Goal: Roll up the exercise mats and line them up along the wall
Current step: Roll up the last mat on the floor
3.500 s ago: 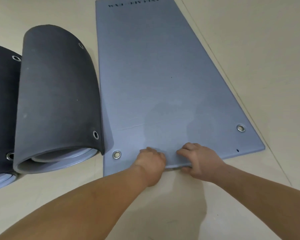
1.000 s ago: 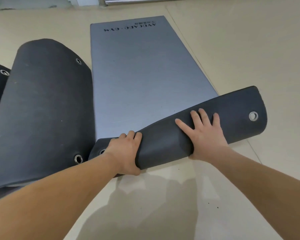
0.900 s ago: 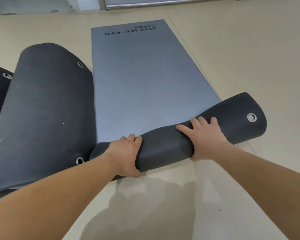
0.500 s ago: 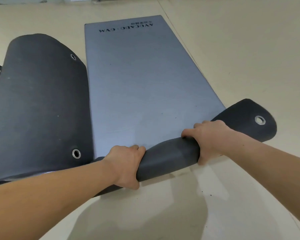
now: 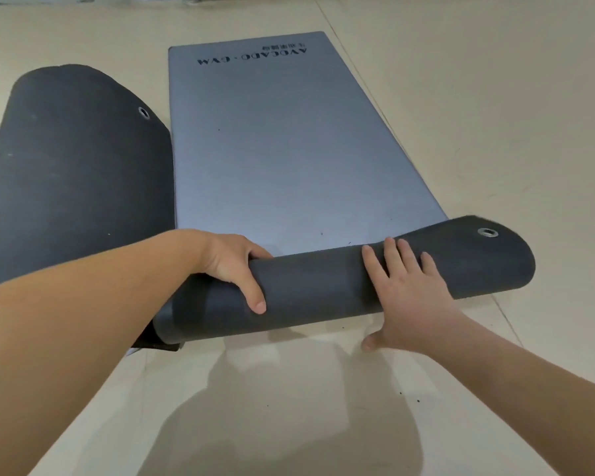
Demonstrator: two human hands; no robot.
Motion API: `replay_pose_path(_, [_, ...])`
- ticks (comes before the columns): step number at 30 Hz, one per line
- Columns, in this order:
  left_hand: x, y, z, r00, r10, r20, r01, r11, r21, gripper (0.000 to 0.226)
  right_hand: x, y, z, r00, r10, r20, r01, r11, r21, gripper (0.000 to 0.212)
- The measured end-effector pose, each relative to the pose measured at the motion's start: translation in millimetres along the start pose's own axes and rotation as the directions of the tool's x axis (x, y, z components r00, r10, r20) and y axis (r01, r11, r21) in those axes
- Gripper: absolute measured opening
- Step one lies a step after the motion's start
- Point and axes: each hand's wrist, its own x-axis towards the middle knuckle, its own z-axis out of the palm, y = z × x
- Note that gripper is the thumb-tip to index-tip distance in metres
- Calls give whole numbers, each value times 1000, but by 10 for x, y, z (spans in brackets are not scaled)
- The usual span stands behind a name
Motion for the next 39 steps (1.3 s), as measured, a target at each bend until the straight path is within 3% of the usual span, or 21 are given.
replay_pose_path(4, [-19, -121, -96, 990, -4, -138, 9, 999, 37, 105, 386, 68, -175, 998, -66, -15, 65, 997, -41, 143])
replay_pose_path(7, [-123, -195, -224, 938, 11, -346, 44, 987, 151, 120, 675, 152, -598, 986, -134, 104, 137, 990, -25, 136])
replay_pose_path(9, [-240, -175, -272, 854, 43, -519, 96, 967, 237, 108, 870, 190, -912, 969, -160, 189, 153, 987, 49, 123])
replay_pose_path(12, [-353, -83, -157, 692, 155, -705, 177, 910, 374, 65, 1180, 172, -1210, 933, -175, 316, 137, 981, 140, 116])
replay_pose_path(14, [-299, -36, 39, 680, 239, -693, 174, 865, 470, 49, 1366, 124, -1276, 933, -155, 326, 115, 983, 141, 136])
replay_pose_path(16, [-170, -44, 243, 747, 192, -637, 177, 866, 468, 72, 1470, 53, -1291, 969, -97, 229, 86, 995, 59, 150])
replay_pose_path(19, [18, -163, 337, 799, 78, -597, 211, 892, 399, 120, 1479, -28, -1303, 993, -119, -12, 119, 993, -5, 133])
replay_pose_path(22, [61, -226, 331, 775, 87, -626, 224, 889, 401, 129, 1332, -32, -1293, 979, -201, -28, 201, 980, -6, 112])
replay_pose_path(24, [82, -193, 323, 766, 100, -635, 238, 874, 424, 127, 1206, 6, -1134, 975, -220, 2, 219, 967, -131, 135])
replay_pose_path(27, [126, -154, 285, 769, 102, -631, 255, 856, 450, 126, 1086, 42, -696, 979, -185, -82, 152, 940, -306, 168])
replay_pose_path(31, [165, -115, 289, 749, 41, -661, 374, 798, 473, 128, 1238, 115, -507, 957, -241, -162, 182, 932, -314, 159])
replay_pose_path(35, [185, -22, 450, 732, 74, -677, 380, 781, 496, 133, 1374, 223, -744, 933, -320, -164, 280, 933, -227, 139])
replay_pose_path(39, [280, -51, 554, 714, 35, -700, 400, 799, 449, 131, 1420, 199, -774, 943, -308, -123, 282, 940, -192, 128])
